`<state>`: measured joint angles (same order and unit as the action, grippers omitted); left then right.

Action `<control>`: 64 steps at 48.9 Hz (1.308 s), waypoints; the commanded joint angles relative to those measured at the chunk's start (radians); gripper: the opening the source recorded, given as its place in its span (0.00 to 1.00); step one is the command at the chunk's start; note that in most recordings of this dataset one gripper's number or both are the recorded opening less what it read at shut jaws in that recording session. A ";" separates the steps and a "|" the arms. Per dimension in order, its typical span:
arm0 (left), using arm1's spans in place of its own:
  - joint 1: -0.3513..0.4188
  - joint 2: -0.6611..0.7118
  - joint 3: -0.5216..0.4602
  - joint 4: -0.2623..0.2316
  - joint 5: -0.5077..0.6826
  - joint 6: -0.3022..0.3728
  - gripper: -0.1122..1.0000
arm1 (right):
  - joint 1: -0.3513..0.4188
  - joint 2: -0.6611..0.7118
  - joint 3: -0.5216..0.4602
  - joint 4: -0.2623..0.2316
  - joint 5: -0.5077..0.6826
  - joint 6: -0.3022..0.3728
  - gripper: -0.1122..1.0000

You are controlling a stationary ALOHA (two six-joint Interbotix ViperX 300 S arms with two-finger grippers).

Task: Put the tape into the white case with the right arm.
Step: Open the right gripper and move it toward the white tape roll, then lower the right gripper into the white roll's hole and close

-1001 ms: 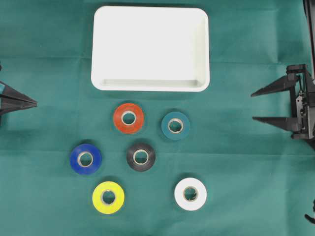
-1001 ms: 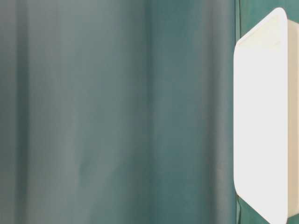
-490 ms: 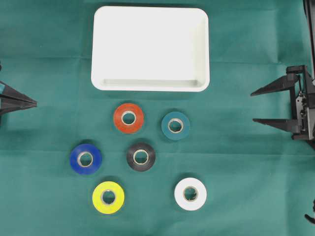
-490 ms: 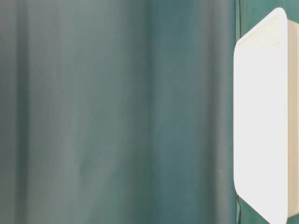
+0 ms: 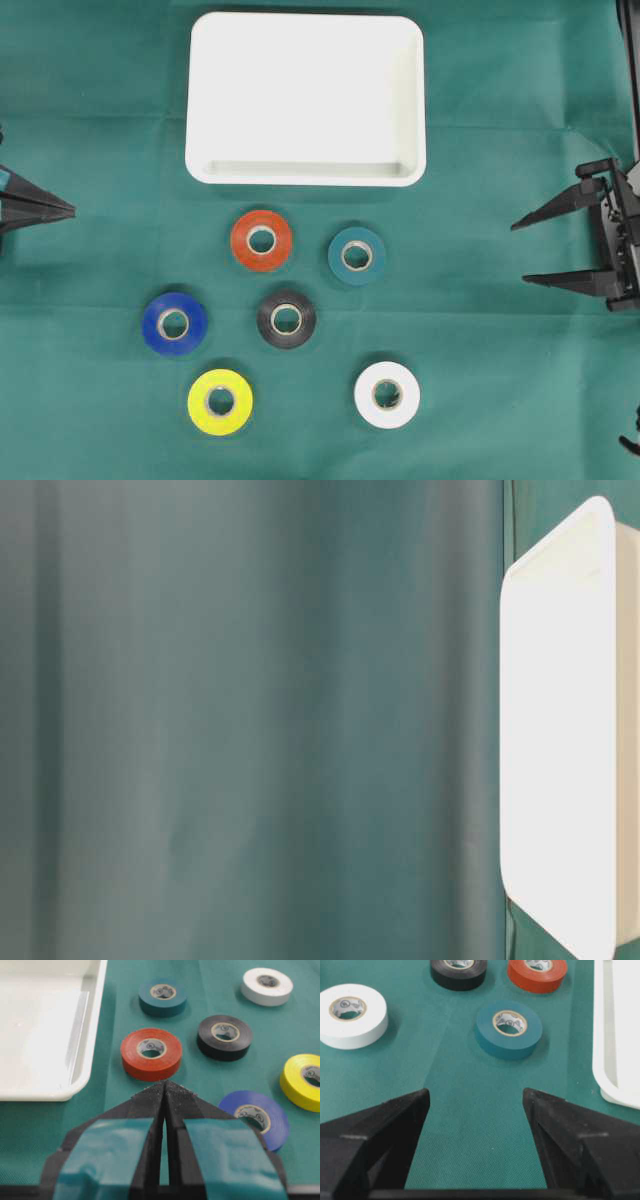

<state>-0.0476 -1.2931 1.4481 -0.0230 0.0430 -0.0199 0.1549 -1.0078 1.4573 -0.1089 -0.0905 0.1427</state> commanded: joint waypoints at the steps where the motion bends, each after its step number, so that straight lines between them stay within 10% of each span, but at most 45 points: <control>1: -0.005 0.009 -0.011 -0.002 -0.005 -0.002 0.10 | 0.002 0.021 -0.026 -0.002 -0.003 -0.002 0.47; 34: -0.005 0.008 -0.009 -0.002 -0.005 -0.002 0.10 | 0.084 0.127 -0.077 -0.003 -0.009 -0.002 0.47; 64: 0.000 0.008 -0.008 -0.002 -0.005 -0.002 0.10 | 0.166 0.624 -0.325 -0.086 -0.155 -0.005 0.47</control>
<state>-0.0476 -1.2931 1.4511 -0.0230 0.0430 -0.0215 0.3068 -0.4326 1.1812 -0.1871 -0.2224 0.1365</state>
